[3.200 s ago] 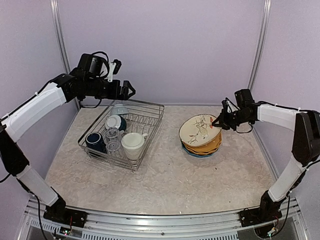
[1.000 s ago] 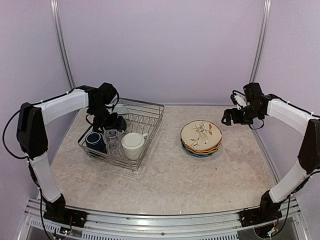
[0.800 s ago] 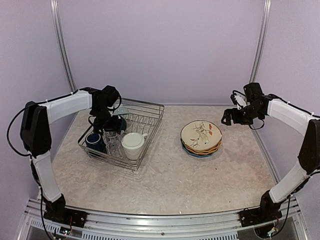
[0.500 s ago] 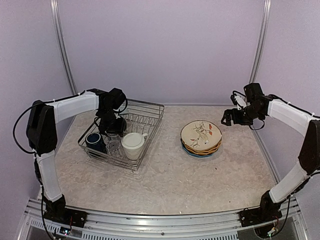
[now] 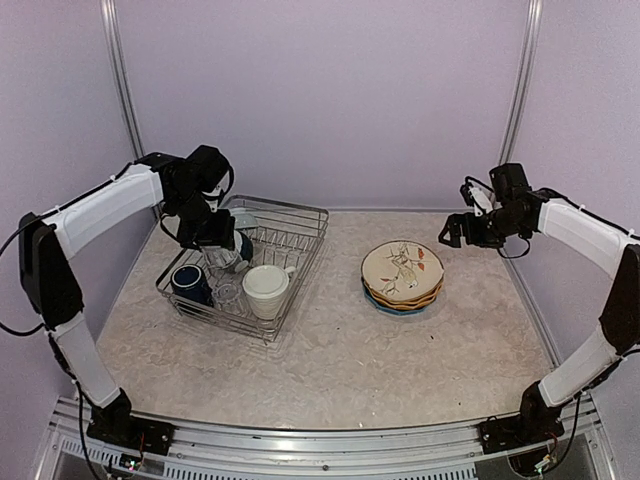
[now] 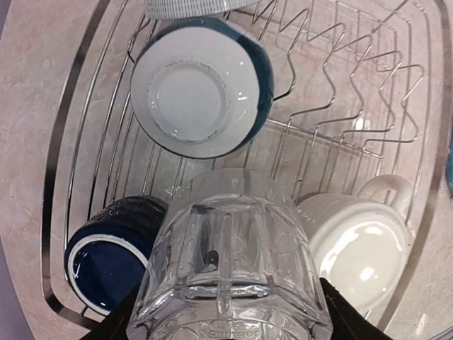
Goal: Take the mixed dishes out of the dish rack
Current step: Grab the cup from the dish rack, then pass from the left arm to the right
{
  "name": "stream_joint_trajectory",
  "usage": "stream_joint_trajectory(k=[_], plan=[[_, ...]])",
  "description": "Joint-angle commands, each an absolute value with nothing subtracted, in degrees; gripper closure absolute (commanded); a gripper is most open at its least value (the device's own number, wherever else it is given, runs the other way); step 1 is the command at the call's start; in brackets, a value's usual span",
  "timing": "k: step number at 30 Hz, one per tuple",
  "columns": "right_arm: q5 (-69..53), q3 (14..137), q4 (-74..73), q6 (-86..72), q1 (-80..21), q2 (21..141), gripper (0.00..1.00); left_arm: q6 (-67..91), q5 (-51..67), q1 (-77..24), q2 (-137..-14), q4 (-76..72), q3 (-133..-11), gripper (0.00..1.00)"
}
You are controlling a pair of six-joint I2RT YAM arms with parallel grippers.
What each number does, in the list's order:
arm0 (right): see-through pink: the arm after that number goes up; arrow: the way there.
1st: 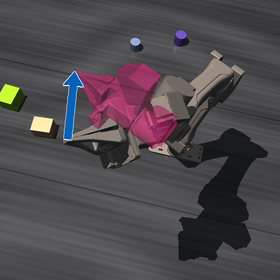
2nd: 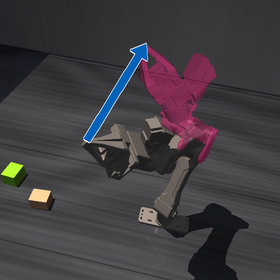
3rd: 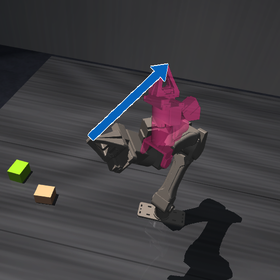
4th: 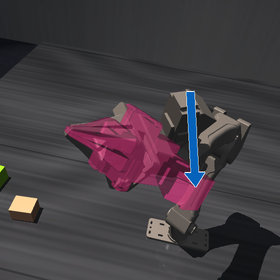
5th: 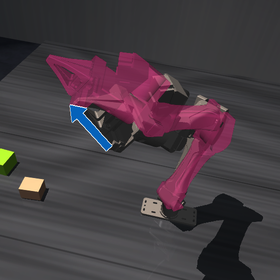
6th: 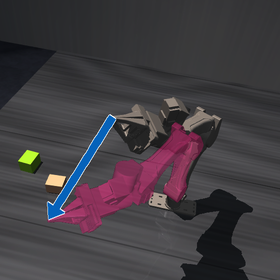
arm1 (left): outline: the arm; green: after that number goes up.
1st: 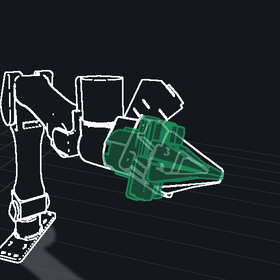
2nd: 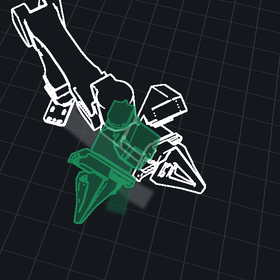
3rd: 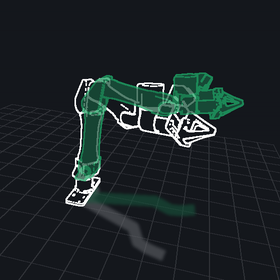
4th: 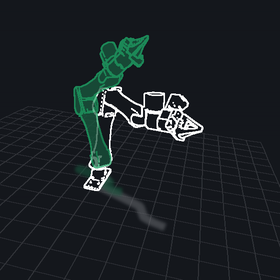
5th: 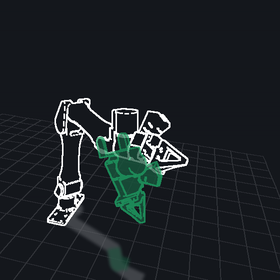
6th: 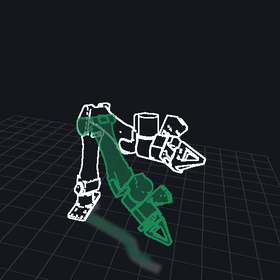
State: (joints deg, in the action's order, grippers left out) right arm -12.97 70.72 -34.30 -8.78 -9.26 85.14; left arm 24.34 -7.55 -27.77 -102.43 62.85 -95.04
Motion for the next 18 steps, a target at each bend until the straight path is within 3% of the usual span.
stream_joint_trajectory(k=[1, 7, 10, 13, 18], plan=[[-15.01, 70.55, -32.37, -11.18, -11.93, 83.76, 0.0, 23.3, -3.77, -26.81, -93.99, 64.63, -99.11, 0.77], [-20.97, 71.58, -25.08, -17.54, -20.24, 85.34, 0.0, 25.14, 14.35, -24.22, -87.25, 51.31, -95.89, 0.82], [-26.54, 71.97, -16.65, -22.11, -24.55, 85.95, 0.0, 30.49, 25.73, -23.21, -84.22, 38.4, -90.15, 0.89], [-30.23, 71.54, -7.11, -27.31, -28.25, 85.94, 0.0, 37.97, 34.85, -23.33, -82.62, 22.76, -83.54, 0.89], [-36.46, 68.87, 12.6, -38.47, -33.16, 87.42, 0.0, 51.55, 43.53, -24.51, -84.27, -0.74, -76.32, 0.95]])
